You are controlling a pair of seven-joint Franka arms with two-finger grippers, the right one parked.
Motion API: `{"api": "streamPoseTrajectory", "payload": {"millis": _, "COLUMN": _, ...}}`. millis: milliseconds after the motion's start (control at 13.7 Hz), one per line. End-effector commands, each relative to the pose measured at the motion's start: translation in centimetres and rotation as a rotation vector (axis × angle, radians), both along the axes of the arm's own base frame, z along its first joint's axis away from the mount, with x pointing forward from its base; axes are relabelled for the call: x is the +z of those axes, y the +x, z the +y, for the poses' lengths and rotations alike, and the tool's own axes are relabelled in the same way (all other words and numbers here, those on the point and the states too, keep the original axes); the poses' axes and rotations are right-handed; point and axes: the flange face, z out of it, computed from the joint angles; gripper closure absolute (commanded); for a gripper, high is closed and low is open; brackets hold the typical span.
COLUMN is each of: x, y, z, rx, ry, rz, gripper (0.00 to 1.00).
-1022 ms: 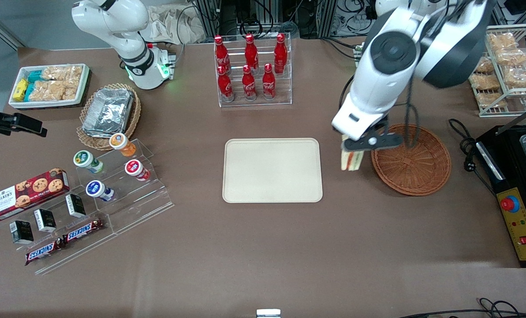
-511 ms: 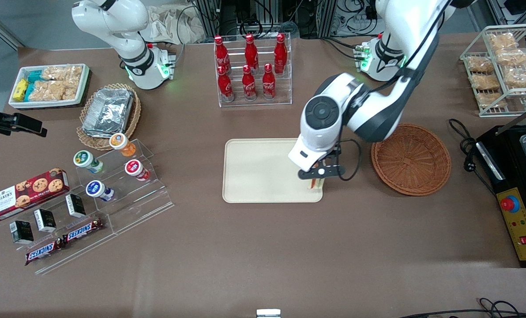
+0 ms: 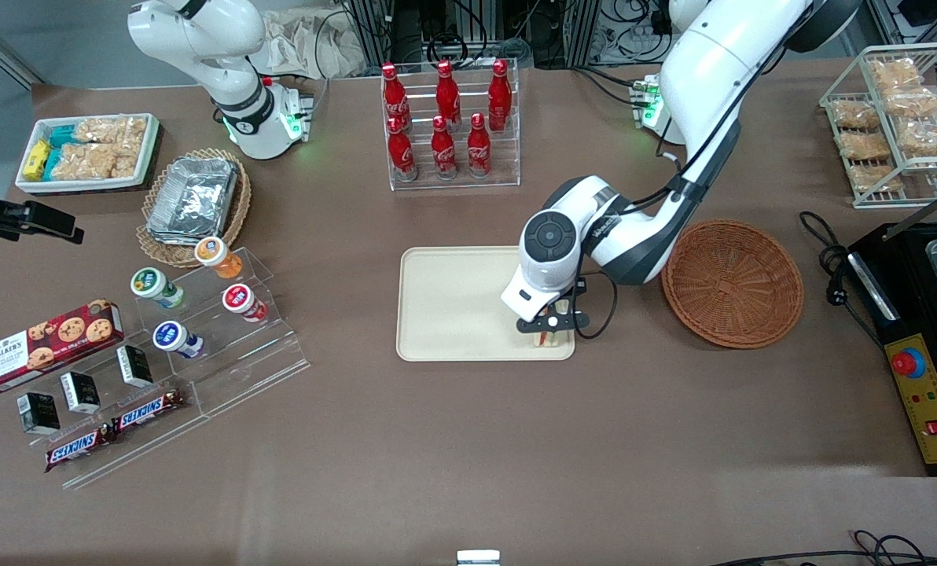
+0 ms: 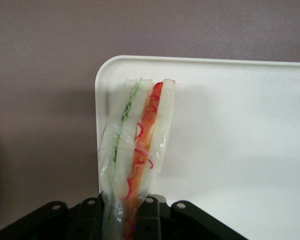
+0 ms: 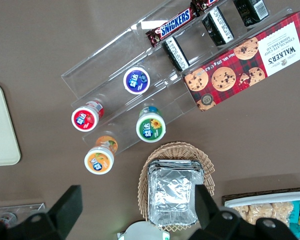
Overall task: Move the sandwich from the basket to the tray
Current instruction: 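Carry the sandwich over the cream tray and lower it onto the tray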
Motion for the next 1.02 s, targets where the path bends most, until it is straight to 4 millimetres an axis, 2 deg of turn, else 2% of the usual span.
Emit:
{"api": "streamPoseTrajectory", "payload": {"millis": 0, "x": -1.4, "y": -0.1, "z": -0.6, "rx": 0.002, "ry": 0.000, "rz": -0.020, "gripper": 1.00}}
{"api": "streamPoseTrajectory", "payload": {"millis": 73, "x": -1.4, "y": 0.0, "z": -0.6, "rx": -0.004, "ry": 0.005, "rz": -0.026, "gripper": 0.84}}
{"api": "streamPoseTrajectory", "payload": {"millis": 146, "x": -1.5, "y": 0.0, "z": -0.6, "rx": -0.007, "ry": 0.006, "rz": -0.025, "gripper": 0.35}}
{"api": "streamPoseTrajectory", "payload": {"millis": 219, "x": -1.6, "y": -0.1, "z": -0.7, "rx": -0.012, "ry": 0.007, "rz": -0.024, "gripper": 0.00}}
{"api": "streamPoseTrajectory", "payload": {"millis": 438, "x": -1.5, "y": 0.1, "z": -0.6, "rx": -0.011, "ry": 0.006, "rz": -0.025, "gripper": 0.00}}
{"api": "streamPoseTrajectory", "payload": {"millis": 657, "x": 0.2, "y": 0.7, "z": -0.6, "rx": -0.001, "ry": 0.007, "rz": -0.041, "gripper": 0.00}}
{"api": "streamPoseTrajectory", "payload": {"millis": 803, "x": 3.7, "y": 2.0, "z": -0.6, "rx": 0.027, "ry": 0.015, "rz": -0.048, "gripper": 0.00}}
{"api": "streamPoseTrajectory", "payload": {"millis": 949, "x": 8.0, "y": 3.3, "z": -0.4, "rx": 0.058, "ry": 0.014, "rz": -0.075, "gripper": 0.00}}
